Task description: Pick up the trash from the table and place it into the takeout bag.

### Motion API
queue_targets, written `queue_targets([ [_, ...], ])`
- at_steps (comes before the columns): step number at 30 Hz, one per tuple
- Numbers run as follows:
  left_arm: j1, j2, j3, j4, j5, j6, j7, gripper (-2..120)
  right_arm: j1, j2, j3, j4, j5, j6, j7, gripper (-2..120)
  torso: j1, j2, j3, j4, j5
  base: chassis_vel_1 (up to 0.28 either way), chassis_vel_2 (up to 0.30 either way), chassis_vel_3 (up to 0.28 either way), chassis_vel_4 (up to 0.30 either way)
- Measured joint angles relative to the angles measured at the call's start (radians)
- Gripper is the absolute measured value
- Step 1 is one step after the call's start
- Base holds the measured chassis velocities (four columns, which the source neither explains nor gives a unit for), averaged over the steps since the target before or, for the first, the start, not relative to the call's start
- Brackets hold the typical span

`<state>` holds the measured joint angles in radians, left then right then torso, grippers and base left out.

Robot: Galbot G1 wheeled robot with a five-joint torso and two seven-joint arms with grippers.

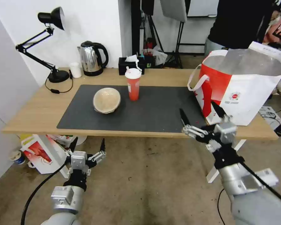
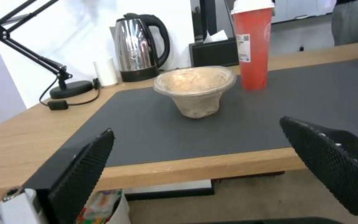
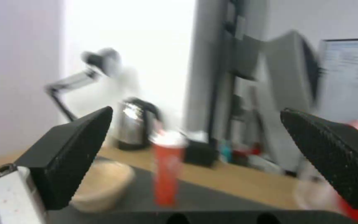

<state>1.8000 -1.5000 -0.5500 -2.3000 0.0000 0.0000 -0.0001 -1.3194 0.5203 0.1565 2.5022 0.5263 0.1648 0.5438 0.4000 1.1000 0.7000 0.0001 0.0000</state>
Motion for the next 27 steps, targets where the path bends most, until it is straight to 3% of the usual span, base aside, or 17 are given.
queue_targets([
  [5,0.0,0.0,0.0,0.0,0.0,0.0,0.0,100,0.197,-0.017,-0.096,-0.002,0.119,0.008,-0.087,100,0.0,0.0,0.0,0.0,-0.0003,0.0,0.0,0.0,0.0],
  [12,0.0,0.0,0.0,0.0,0.0,0.0,0.0,100,0.557,0.035,-0.319,-0.169,0.281,0.005,-0.251,100,0.0,0.0,0.0,0.0001,-0.0001,0.0,0.0,0.0,0.0],
  [27,0.0,0.0,0.0,0.0,0.0,0.0,0.0,100,0.784,0.149,-0.45,-0.363,0.388,-0.07,-0.363,100,0.0,0.0,0.0,0.0,-0.0003,0.0,0.0,0.0,0.0],
])
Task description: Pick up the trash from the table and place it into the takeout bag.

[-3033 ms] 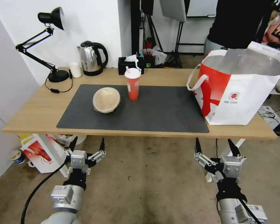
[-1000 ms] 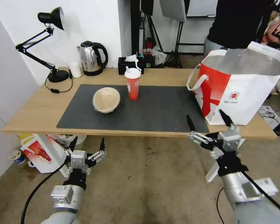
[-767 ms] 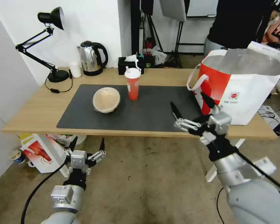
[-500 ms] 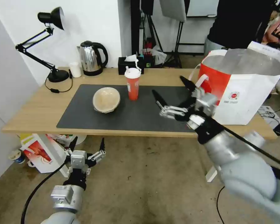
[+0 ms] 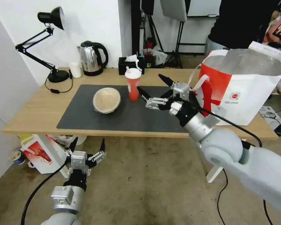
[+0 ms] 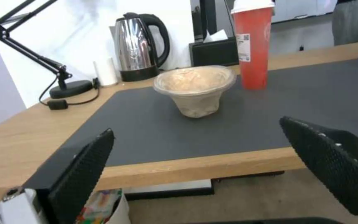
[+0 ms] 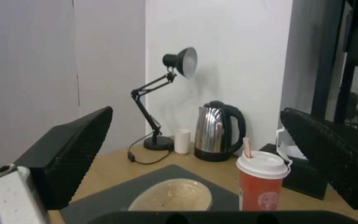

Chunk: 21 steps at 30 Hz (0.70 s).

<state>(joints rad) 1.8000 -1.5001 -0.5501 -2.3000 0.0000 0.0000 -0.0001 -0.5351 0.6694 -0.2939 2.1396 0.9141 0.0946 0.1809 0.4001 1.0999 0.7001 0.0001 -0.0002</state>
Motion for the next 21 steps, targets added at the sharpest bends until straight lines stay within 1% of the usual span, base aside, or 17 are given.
queue_targets([
  [1,0.0,0.0,0.0,0.0,0.0,0.0,0.0,100,0.0,0.0,0.0,0.0,0.0,0.0,0.0,100,0.0,0.0,0.0,0.0,0.0,0.0,0.0,0.0,0.0],
  [4,0.0,0.0,0.0,0.0,0.0,0.0,0.0,100,0.041,0.025,-0.022,-0.034,0.02,-0.068,0.003,100,0.0,0.0,0.0,-0.0001,0.0001,0.0,0.0,0.0,0.0],
  [5,0.0,0.0,0.0,0.0,0.0,0.0,0.0,100,0.041,0.025,-0.022,-0.034,0.02,-0.068,0.003,100,0.0,0.0,0.0,-0.0001,0.0001,0.0,0.0,0.0,0.0],
  [7,0.0,0.0,0.0,0.0,0.0,0.0,0.0,100,0.066,0.034,-0.033,-0.056,0.03,-0.116,0.012,100,0.0,0.0,0.0,-0.0001,0.0001,0.0,0.0,0.0,0.0],
  [8,0.0,0.0,0.0,0.0,0.0,0.0,0.0,100,0.066,0.034,-0.033,-0.056,0.03,-0.116,0.012,100,0.0,0.0,0.0,-0.0001,0.0001,0.0,0.0,0.0,0.0],
  [11,0.0,0.0,0.0,0.0,0.0,0.0,0.0,100,0.111,0.048,-0.046,-0.089,0.091,-0.185,0.015,100,0.0,0.0,0.0,-0.0002,0.0002,0.0,0.0,0.0,0.0],
  [12,0.0,0.0,0.0,0.0,0.0,0.0,0.0,100,0.111,0.048,-0.046,-0.089,0.091,-0.185,0.015,100,0.0,0.0,0.0,-0.0002,0.0002,0.0,0.0,0.0,0.0],
  [15,0.0,0.0,0.0,0.0,0.0,0.0,0.0,100,0.143,0.058,-0.06,-0.107,0.125,-0.222,0.01,100,0.0,0.0,0.0,-0.0001,0.0002,0.0,0.0,0.0,0.0],
  [16,0.0,0.0,0.0,0.0,0.0,0.0,0.0,100,0.164,0.065,-0.074,-0.116,0.143,-0.251,0.012,100,0.0,0.0,0.0,-0.0001,0.0002,0.0,0.0,0.0,0.0],
  [17,0.0,0.0,0.0,0.0,0.0,0.0,0.0,100,0.164,0.065,-0.074,-0.116,0.143,-0.251,0.012,100,0.0,0.0,0.0,-0.0001,0.0002,0.0,0.0,0.0,0.0],
  [20,0.0,0.0,0.0,0.0,0.0,0.0,0.0,100,0.192,0.076,-0.088,-0.127,0.156,-0.313,0.042,100,0.0,0.0,0.0,-0.0001,0.0002,0.0,0.0,0.0,0.0],
  [21,0.0,0.0,0.0,0.0,0.0,0.0,0.0,100,0.192,0.076,-0.088,-0.127,0.156,-0.313,0.042,100,0.0,0.0,0.0,-0.0001,0.0002,0.0,0.0,0.0,0.0],
])
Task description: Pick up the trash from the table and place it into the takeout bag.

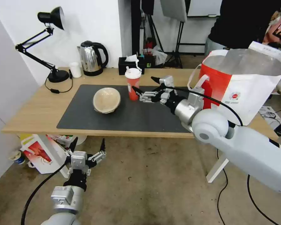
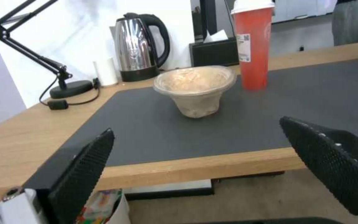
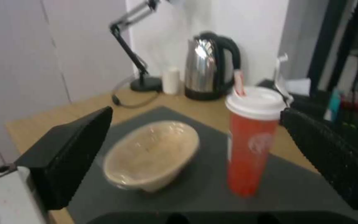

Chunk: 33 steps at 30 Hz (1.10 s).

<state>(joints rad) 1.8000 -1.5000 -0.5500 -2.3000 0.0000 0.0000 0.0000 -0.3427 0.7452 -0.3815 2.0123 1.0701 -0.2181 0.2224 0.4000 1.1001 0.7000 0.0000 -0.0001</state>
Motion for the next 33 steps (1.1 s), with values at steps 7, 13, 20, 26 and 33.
queue_targets([
  [7,0.0,0.0,0.0,0.0,0.0,0.0,0.0,100,0.049,0.019,-0.023,-0.01,0.054,-0.076,0.026,100,0.0,0.0,0.0,0.0,0.0,0.0,0.0,0.0,0.0],
  [13,0.0,0.0,0.0,0.0,0.0,0.0,0.0,100,0.09,0.024,-0.034,-0.03,0.109,-0.152,0.04,100,0.0,0.0,0.0,0.0,-0.0001,0.0,0.0,0.0,0.0],
  [20,0.0,0.0,0.0,0.0,0.0,0.0,0.0,100,0.105,0.017,-0.033,-0.027,0.122,-0.218,0.07,100,0.0,0.0,0.0,-0.0001,0.0001,0.0,0.0,0.0,0.0],
  [26,0.0,0.0,0.0,0.0,0.0,0.0,0.0,100,0.119,0.022,-0.033,-0.039,0.128,-0.23,0.102,100,0.0,0.0,0.0,0.0,0.0001,0.0,0.0,0.0,0.0],
  [33,0.0,0.0,0.0,0.0,0.0,0.0,0.0,100,0.154,0.05,-0.034,-0.109,0.132,-0.233,0.111,100,0.0,0.0,0.0,0.0,0.0001,0.0,0.0,0.0,0.0],
])
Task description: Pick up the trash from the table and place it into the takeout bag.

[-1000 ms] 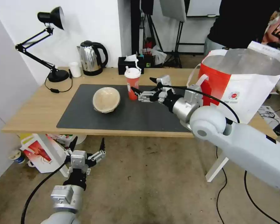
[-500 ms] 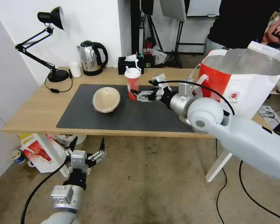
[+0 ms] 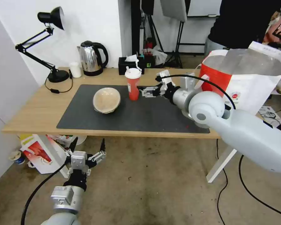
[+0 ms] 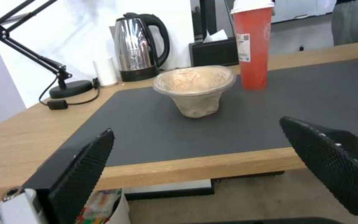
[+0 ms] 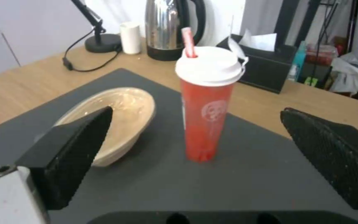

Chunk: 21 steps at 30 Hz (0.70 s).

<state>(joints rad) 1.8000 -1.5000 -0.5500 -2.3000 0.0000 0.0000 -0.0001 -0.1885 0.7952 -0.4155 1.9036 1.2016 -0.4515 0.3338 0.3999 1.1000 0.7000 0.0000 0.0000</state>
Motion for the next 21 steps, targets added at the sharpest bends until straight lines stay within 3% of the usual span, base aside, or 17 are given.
queue_targets([
  [21,0.0,0.0,0.0,0.0,0.0,0.0,0.0,100,0.064,0.172,-0.052,-0.238,-0.061,-0.002,-0.043,100,0.0,0.0,0.0,-0.0001,0.0,0.0,0.0,0.0,0.0],
])
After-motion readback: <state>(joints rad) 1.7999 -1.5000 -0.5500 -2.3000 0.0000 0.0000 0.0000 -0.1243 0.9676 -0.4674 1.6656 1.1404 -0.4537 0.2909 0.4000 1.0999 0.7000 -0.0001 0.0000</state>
